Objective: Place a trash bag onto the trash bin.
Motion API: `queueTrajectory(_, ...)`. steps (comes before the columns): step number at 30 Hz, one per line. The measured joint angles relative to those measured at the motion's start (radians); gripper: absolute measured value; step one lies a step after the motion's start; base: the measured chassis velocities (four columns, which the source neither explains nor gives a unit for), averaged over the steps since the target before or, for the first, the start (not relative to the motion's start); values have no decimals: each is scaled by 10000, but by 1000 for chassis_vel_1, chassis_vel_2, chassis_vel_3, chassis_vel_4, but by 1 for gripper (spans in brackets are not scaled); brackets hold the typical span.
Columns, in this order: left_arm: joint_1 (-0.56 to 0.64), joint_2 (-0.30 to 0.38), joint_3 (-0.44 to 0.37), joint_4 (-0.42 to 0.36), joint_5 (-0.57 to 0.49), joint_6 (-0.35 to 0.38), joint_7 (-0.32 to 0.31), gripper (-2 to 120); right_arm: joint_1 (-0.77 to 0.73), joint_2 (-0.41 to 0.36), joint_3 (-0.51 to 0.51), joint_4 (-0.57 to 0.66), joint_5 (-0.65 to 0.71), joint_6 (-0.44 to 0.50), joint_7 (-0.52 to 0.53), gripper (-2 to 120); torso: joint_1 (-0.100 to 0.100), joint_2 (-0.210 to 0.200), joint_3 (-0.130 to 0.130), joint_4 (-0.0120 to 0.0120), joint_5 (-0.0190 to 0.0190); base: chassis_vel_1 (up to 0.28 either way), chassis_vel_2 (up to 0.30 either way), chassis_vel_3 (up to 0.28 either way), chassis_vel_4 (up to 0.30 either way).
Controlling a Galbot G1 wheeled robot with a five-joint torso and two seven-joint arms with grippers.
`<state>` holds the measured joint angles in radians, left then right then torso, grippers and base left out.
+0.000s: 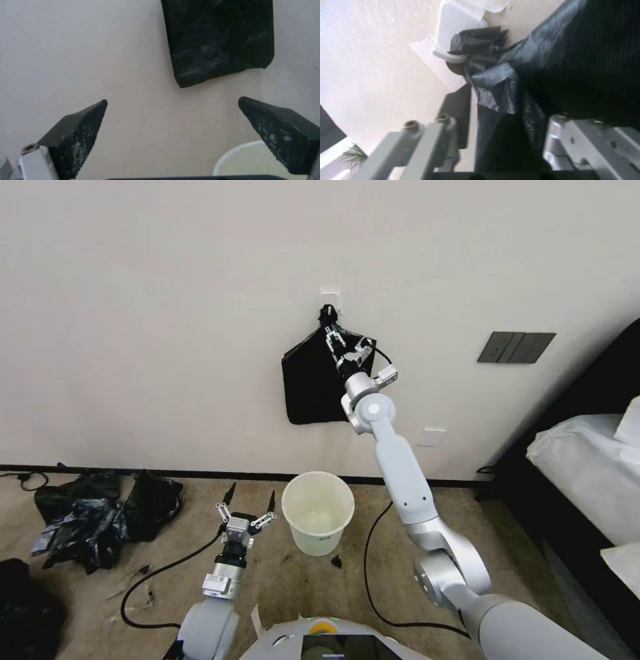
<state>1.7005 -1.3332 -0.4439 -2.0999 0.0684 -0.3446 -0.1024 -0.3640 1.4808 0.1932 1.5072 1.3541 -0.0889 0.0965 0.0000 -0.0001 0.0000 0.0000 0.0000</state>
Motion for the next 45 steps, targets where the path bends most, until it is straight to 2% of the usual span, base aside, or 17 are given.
queueTrajectory(2, 4, -6, 4, -2, -1, -4, 0, 100, -1, -9, 8, 21, -2, 1, -4, 28, 0, 0, 0, 0, 1, 0, 0, 0, 0)
queueTrajectory(4, 10, -19, 17, -2, -2, -19, 0, 100, -28, -37, 21, 75, -10, 4, -11, 17, 0, 1, 0, 0, 0, 0, 0, 0, 0)
queueTrajectory(5, 10, -19, 17, -2, -2, -19, 0, 100, -28, -37, 21, 75, -10, 4, -11, 17, 0, 1, 0, 0, 0, 0, 0, 0, 0)
queueTrajectory(9, 14, -43, 63, 9, -5, -48, -2, 100, -116, -70, 41, 190, -50, 6, -27, 0, 0, 0, 0, 0, 0, 0, 0, 0, 0)
queueTrajectory(18, 51, -75, 83, 39, -11, -89, -7, 100, -377, -157, -6, 564, -310, 10, -140, 0, 0, 0, 0, 1, 1, 0, 0, 0, 0)
queueTrajectory(23, 22, -70, 114, 64, -18, -95, -10, 100, -881, -320, -102, 1247, -616, 12, -190, 0, -1, 0, 0, 0, 1, 0, 0, 0, 0)
queueTrajectory(36, -220, -6, 314, 159, -30, -44, -16, 100, -3047, -1014, -491, 3274, -2009, 11, -232, 0, -1, 0, -1, 0, 1, 0, 0, 0, 0)
queueTrajectory(45, -314, 73, 368, 174, -51, -12, -16, 100, -4200, -1557, -602, 4211, -2419, 24, -240, 0, -1, 1, -1, 0, 1, 0, 0, 0, 0)
